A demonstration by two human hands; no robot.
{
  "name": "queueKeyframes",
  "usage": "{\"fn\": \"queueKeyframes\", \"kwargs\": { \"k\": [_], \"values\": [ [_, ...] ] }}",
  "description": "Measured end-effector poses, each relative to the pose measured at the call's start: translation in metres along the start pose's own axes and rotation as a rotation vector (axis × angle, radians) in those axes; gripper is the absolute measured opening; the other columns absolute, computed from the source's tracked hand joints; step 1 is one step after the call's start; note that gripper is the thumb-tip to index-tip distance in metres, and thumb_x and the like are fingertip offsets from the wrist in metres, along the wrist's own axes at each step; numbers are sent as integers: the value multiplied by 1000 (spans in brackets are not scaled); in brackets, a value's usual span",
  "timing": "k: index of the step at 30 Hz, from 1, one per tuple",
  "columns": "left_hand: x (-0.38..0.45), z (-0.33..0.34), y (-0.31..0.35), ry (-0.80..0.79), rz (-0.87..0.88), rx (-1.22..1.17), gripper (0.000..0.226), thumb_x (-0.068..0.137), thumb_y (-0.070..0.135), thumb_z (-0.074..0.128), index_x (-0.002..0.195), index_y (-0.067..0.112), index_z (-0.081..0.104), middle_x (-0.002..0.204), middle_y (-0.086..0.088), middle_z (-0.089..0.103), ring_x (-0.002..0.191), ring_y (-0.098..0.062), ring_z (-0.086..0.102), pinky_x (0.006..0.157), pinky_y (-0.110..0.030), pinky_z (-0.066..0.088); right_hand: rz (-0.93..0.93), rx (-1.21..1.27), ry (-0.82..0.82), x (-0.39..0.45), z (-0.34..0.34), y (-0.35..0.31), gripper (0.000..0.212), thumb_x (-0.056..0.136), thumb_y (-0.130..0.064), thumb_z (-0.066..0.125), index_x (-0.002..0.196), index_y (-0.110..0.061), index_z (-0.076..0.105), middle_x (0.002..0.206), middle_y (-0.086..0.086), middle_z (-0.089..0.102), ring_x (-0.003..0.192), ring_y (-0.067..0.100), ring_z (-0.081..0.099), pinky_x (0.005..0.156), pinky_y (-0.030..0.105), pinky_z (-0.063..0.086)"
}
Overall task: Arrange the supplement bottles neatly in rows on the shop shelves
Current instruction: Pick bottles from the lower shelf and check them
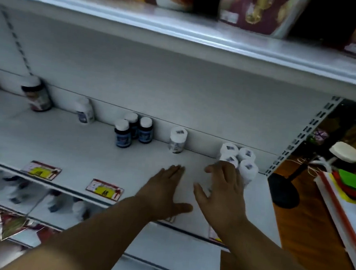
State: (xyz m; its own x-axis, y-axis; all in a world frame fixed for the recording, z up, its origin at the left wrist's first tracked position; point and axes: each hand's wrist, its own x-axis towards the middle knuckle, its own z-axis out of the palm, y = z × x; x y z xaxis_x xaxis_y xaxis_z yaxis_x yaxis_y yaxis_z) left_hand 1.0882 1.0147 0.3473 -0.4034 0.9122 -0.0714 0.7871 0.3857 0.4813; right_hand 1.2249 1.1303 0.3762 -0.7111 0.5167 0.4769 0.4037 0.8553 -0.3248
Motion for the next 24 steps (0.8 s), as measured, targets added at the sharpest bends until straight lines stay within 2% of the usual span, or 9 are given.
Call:
{"fn": "queueKeyframes", "kwargs": {
  "k": [3,6,11,14,19,24],
  "values": [
    [-60,-33,-49,125,-58,-18,104,80,67,61,157,24,7,163,4,10,149,-16,13,121,-28,10,-64,91,-2,0,25,-66,38,77,-38,64,108,-16,57,110,4,53,102,24,51,86,36,44],
    [-138,-72,-111,229,-127,30,93,82,64,62,155,26,18,160,6,21,145,-15,24,117,-28,23,-130,170,-41,-1,63,-153,40,76,-32,72,109,-15,58,112,5,53,103,25,53,87,38,48],
    [-264,-131,-218,297,-325,128,89,83,63,58,154,22,21,158,0,28,141,-21,32,113,-29,29,-235,322,-160,-2,122,-311,39,78,-30,72,111,-16,58,116,6,52,106,27,54,90,37,49],
    [-321,-158,-267,331,-439,137,89,78,64,52,151,19,28,152,-2,36,138,-19,35,110,-27,29,-279,396,-244,-1,146,-388,37,80,-30,72,112,-19,57,118,2,51,107,21,51,89,34,46],
    [-370,-186,-353,448,-607,102,80,84,56,61,149,19,32,149,4,40,137,-14,36,113,-29,31,-383,435,-335,10,207,-481,36,80,-35,71,110,-23,55,116,-2,49,104,18,49,87,36,49],
    [-405,-213,-439,515,-760,87,71,85,56,59,145,26,38,142,9,46,131,-13,43,108,-35,39,-519,479,-475,28,289,-571,36,83,-38,66,114,-25,53,120,-4,47,107,15,47,86,27,42]
  ]
}}
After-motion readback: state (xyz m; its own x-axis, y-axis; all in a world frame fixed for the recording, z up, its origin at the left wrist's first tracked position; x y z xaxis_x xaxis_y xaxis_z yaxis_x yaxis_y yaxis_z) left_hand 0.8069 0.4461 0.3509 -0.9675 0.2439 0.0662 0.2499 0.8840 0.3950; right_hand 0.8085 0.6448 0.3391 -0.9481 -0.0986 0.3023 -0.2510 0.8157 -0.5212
